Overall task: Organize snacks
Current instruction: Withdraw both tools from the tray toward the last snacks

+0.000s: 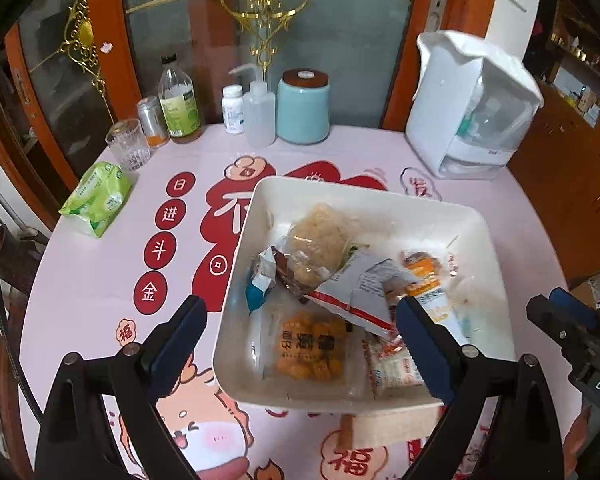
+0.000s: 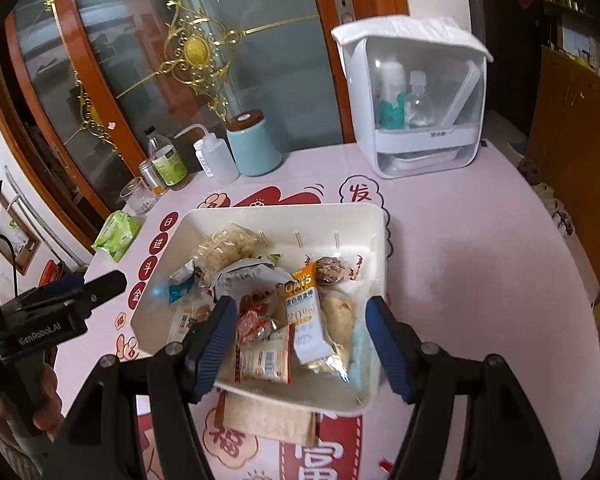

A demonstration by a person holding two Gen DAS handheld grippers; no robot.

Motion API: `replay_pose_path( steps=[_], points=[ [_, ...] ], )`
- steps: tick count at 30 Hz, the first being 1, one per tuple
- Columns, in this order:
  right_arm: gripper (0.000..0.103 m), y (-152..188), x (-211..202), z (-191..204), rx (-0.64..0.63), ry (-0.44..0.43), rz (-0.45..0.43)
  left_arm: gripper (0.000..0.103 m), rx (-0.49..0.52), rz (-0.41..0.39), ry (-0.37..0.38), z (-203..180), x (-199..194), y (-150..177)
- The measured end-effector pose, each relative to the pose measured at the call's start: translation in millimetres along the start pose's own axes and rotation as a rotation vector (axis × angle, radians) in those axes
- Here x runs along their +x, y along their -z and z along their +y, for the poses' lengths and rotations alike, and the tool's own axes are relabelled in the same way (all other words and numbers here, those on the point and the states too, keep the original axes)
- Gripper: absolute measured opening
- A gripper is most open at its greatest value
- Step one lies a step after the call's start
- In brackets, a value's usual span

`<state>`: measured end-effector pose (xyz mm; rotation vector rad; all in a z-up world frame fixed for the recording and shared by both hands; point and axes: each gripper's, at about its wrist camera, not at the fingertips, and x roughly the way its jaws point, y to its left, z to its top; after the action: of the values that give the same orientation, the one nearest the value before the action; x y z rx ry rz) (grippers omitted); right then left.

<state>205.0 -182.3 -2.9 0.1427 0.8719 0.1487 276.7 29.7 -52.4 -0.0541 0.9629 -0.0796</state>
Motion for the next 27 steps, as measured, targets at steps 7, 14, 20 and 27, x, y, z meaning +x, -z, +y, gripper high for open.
replay_pose_path(
  steps=[7, 14, 20, 27],
  points=[
    [0.068, 25, -51, -18, -0.046, 0.014, -0.054, 0.095, 0.015, -0.102, 0.041, -20, -53, 23],
    [0.067, 64, -76, -43, -0.123, 0.063, -0.035, 0.095, 0.083, -0.143, 0.082, -49, -89, 58],
    [0.067, 93, -75, -73, -0.068, 0.092, 0.031, 0.095, 0.173, -0.098, 0.131, -73, -91, 84],
    [0.067, 126, -62, -86, 0.010, 0.097, 0.094, 0.095, 0.399, -0.079, 0.123, -97, -72, 111]
  ],
)
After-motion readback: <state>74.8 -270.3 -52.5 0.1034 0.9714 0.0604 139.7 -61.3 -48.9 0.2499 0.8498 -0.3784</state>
